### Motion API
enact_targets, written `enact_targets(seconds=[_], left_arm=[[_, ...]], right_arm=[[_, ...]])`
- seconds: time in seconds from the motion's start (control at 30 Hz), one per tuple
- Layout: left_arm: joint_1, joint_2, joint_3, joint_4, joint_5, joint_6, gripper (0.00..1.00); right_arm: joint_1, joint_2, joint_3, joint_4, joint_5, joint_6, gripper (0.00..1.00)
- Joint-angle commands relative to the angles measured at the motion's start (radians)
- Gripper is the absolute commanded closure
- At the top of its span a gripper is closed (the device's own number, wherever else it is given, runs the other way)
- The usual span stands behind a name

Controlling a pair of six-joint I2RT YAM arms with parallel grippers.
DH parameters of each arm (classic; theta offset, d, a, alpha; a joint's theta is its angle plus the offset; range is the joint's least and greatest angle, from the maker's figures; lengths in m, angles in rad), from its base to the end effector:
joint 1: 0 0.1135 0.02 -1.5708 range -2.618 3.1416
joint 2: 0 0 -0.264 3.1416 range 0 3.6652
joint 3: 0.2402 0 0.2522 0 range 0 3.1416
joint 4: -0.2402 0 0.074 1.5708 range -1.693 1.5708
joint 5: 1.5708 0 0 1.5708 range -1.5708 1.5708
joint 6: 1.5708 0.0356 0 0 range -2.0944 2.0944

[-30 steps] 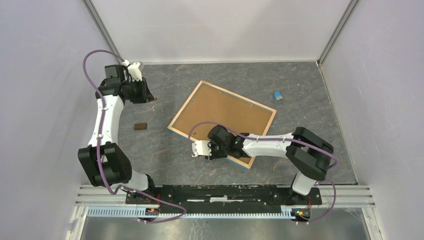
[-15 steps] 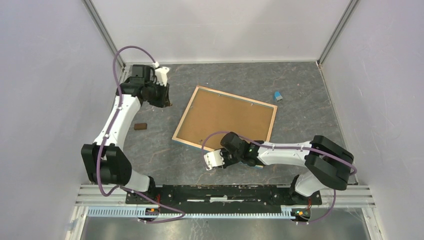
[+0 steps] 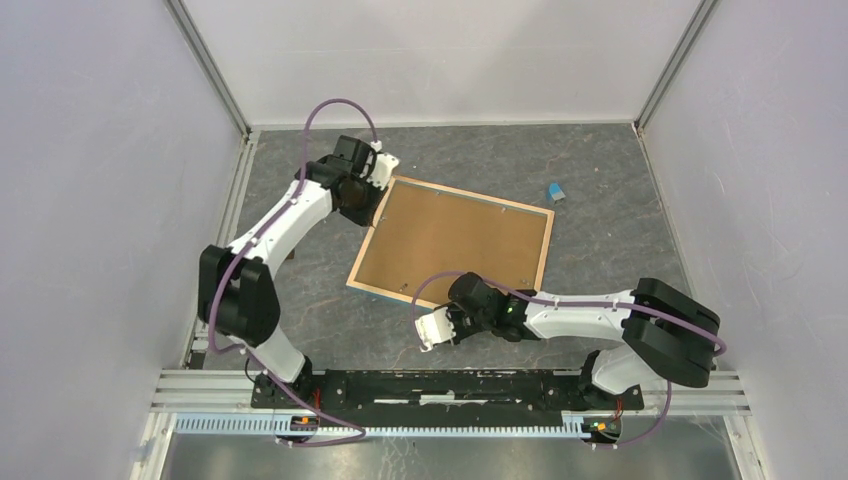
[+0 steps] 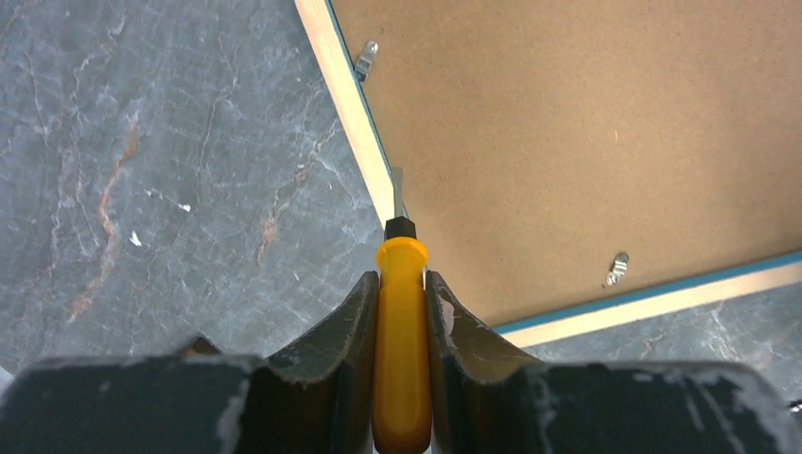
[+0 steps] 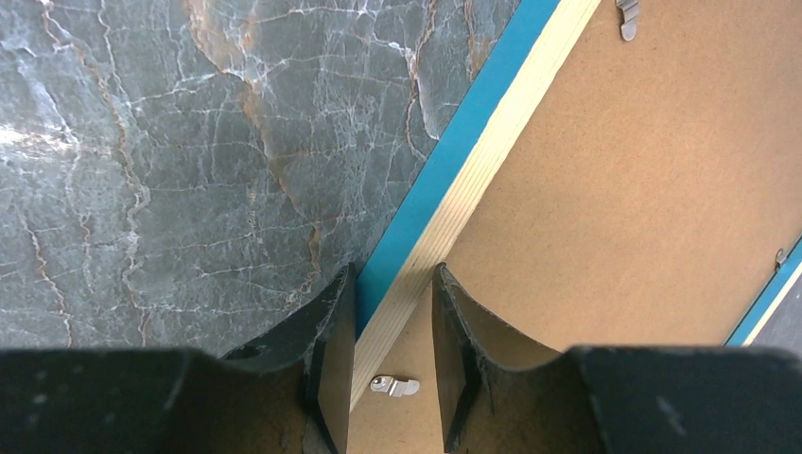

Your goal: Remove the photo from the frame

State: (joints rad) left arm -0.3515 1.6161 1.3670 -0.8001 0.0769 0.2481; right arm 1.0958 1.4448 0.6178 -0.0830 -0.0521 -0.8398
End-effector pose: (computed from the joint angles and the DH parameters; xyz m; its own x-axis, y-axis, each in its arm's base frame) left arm 0.3171 -0.1192 0.2800 -0.6960 0.5160 -0.4994 0.5675 0.8213 0.0578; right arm 0.1191 0.2357 0.1493 0.4310 -0.7876 -0.4404 -0.8715 -0.2368 -0.4295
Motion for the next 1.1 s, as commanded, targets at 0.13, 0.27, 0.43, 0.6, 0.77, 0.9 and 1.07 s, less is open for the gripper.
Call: enact_targets(seconds=[0.13, 0.27, 0.43, 0.6, 0.77, 0.9, 1.07], left_arm=[[-0.055, 0.128, 0.151, 0.034, -0.097, 0.062, 0.98], [-0.058, 0.184, 0.202, 0.033, -0.107, 0.062, 0.98], [-0.057, 0.238, 0.252, 0.034, -0.107, 0.061, 0.98], [-0.057, 0.281, 0.279, 0.044, -0.129, 0.062, 0.98], [-0.057, 0.305, 0.283, 0.056, -0.149, 0.07, 0.98], [-0.057, 0.316, 0.269, 0.071, -0.167, 0.078, 0.98], [-0.058, 0.314, 0.25, 0.07, -0.181, 0.094, 0.98]], right_arm=[[0.018, 0.012, -0.052, -0.135, 0.009, -0.053, 1.0], [0.017, 0.014, -0.052, -0.137, 0.014, -0.052, 1.0], [0.018, 0.022, -0.048, -0.135, 0.02, -0.047, 1.0], [0.017, 0.032, -0.041, -0.141, 0.023, -0.045, 1.0], [0.017, 0.038, -0.041, -0.143, 0.026, -0.044, 1.0], [0.018, 0.044, -0.037, -0.149, 0.024, -0.042, 1.0], [0.018, 0.045, -0.036, -0.148, 0.026, -0.042, 1.0]])
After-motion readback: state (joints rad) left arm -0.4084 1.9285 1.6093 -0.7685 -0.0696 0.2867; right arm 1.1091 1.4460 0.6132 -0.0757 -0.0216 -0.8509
